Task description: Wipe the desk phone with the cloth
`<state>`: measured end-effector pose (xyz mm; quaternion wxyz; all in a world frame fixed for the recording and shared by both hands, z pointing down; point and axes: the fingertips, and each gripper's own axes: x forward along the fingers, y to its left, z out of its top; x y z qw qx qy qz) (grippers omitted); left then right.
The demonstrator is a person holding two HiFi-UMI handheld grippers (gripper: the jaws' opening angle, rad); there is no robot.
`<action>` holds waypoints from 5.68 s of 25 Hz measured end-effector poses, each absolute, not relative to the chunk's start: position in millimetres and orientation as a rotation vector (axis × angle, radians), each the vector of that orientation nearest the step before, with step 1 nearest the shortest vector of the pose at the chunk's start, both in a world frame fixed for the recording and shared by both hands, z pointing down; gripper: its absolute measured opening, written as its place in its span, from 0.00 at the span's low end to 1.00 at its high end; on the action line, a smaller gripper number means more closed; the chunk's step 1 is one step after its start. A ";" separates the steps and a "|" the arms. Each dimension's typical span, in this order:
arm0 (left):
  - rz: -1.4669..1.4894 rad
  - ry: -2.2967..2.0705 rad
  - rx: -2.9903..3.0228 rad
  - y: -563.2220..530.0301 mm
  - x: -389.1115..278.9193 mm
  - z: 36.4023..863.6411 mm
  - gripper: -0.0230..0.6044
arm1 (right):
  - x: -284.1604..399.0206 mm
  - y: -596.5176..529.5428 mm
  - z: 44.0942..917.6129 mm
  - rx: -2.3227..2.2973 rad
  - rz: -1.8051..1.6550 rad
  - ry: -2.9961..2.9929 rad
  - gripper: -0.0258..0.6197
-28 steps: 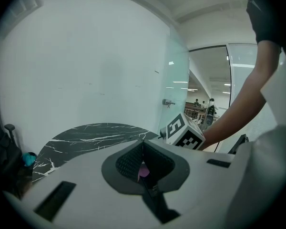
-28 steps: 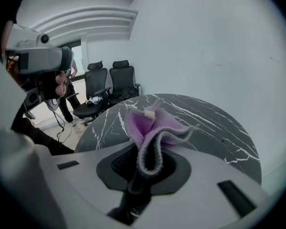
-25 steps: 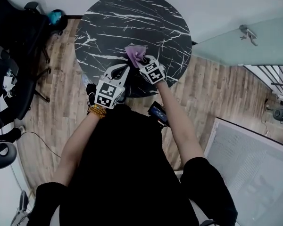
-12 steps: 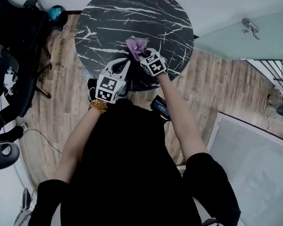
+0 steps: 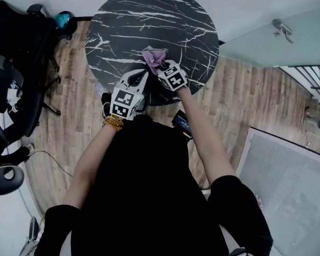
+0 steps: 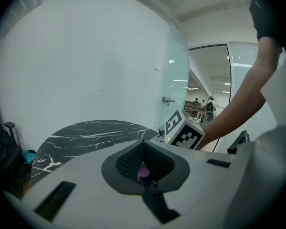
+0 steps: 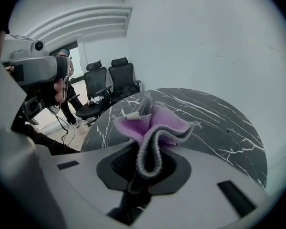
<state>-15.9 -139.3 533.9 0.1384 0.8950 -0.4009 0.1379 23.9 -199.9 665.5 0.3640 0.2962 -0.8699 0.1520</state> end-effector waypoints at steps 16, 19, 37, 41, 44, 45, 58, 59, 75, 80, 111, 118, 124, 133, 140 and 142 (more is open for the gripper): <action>0.402 -1.157 2.583 -137.7 -14.0 536.7 0.06 | 20.7 -181.5 676.0 0.687 0.406 -2.229 0.13; 0.404 -1.159 2.580 -137.2 -15.0 537.6 0.06 | 20.0 -179.4 676.3 0.685 0.404 -2.234 0.13; 0.430 -1.146 2.589 -130.9 -14.2 540.5 0.06 | 15.4 -158.2 683.8 0.632 0.401 -2.232 0.13; 0.423 -1.156 2.586 -131.4 -15.9 540.8 0.06 | 14.8 -153.9 686.5 0.624 0.407 -2.234 0.13; 0.417 -1.162 2.582 -132.0 -16.2 541.1 0.06 | 14.6 -152.1 684.6 0.624 0.403 -2.235 0.13; 0.416 -1.163 2.580 -132.4 -16.2 541.4 0.06 | 14.8 -151.0 686.0 0.620 0.408 -2.233 0.13; 0.399 -1.153 2.563 -129.3 -14.6 541.8 0.06 | 12.0 -131.8 698.0 0.566 0.435 -2.216 0.13; 0.394 -1.153 2.561 -129.0 -15.1 541.3 0.06 | 11.3 -130.0 698.7 0.557 0.436 -2.215 0.13; 0.386 -1.142 2.555 -123.7 -14.3 541.5 0.06 | 8.3 -111.9 707.8 0.467 0.470 -2.200 0.12; 0.383 -1.150 2.547 -124.6 -16.5 542.5 0.06 | 6.9 -106.7 711.2 0.434 0.494 -2.192 0.12; 0.436 -1.133 2.541 -120.7 -16.2 550.8 0.06 | -2.7 -68.9 721.1 0.165 0.523 -2.135 0.13; 0.426 -1.128 2.554 -123.1 -12.7 547.6 0.06 | 1.7 -85.7 684.1 0.085 0.513 -2.198 0.13; 0.416 -1.126 2.557 -122.9 -9.4 545.3 0.06 | 4.6 -121.5 647.4 0.126 0.397 -2.278 0.13; 0.422 -1.130 2.550 -122.3 -12.0 547.5 0.06 | 18.7 -189.7 608.4 0.465 0.011 -2.302 0.13; 0.434 -1.124 2.547 -121.4 -12.4 549.5 0.06 | 31.3 -204.2 622.8 0.586 0.024 -2.262 0.13; 0.436 -1.122 2.545 -122.0 -12.3 550.1 0.06 | 34.0 -203.4 630.9 0.586 0.054 -2.245 0.13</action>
